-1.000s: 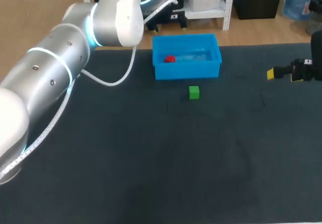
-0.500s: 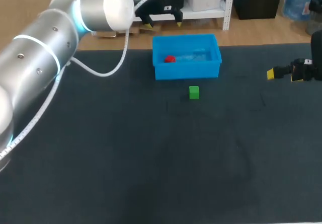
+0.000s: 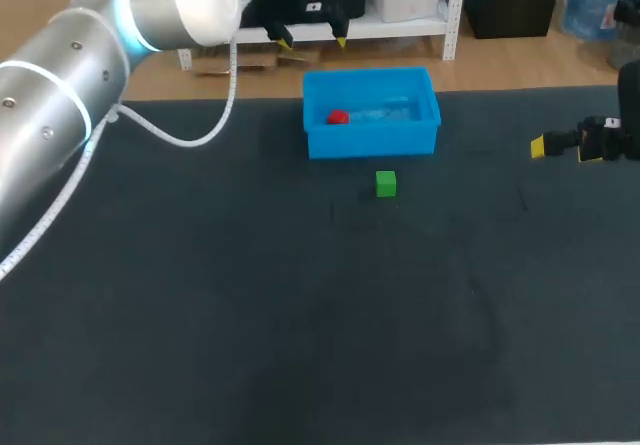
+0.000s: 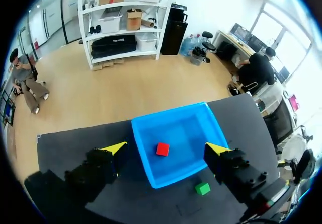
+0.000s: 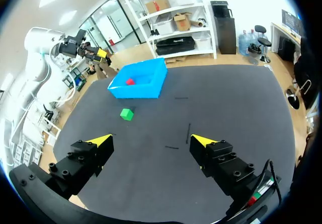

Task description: Use the left arm to pick the red cube and place it into the blue plastic box first, then use the right arm to grasp the green cube and put it into the same blue plastic box after the first action is fully finished.

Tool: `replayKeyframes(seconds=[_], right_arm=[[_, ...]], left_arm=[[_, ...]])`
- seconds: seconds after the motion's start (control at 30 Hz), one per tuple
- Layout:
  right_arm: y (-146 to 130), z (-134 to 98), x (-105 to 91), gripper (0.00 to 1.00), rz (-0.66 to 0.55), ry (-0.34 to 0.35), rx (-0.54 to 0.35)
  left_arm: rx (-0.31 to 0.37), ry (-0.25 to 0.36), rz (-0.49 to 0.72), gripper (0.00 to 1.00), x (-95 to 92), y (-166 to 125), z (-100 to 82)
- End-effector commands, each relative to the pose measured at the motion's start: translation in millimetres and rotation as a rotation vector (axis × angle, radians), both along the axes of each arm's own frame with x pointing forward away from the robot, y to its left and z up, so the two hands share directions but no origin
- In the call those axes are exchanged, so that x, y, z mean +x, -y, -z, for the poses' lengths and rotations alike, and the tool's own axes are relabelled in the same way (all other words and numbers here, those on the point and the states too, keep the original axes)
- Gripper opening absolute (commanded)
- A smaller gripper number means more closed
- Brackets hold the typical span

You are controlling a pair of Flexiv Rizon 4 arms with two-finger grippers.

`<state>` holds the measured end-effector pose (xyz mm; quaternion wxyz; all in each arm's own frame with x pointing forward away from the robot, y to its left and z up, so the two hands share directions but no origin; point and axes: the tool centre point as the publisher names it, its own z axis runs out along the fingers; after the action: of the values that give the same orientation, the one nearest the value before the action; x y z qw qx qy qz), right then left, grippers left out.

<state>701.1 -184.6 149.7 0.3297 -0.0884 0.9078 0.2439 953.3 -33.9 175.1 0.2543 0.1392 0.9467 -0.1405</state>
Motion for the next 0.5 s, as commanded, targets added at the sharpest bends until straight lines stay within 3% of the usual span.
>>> replayKeyframes(seconds=[0.03,0.5], right_arm=[[0.4,-0.2,-0.5,1.00,0.000,0.000,0.000],[0.4,-0.2,-0.5,1.00,0.000,0.000,0.000]], left_arm=[[-0.032,0.044,0.010,1.00,-19.7,-12.2,-2.2],[-0.058,0.088,0.062,1.00,-39.8,-19.3,-24.9]])
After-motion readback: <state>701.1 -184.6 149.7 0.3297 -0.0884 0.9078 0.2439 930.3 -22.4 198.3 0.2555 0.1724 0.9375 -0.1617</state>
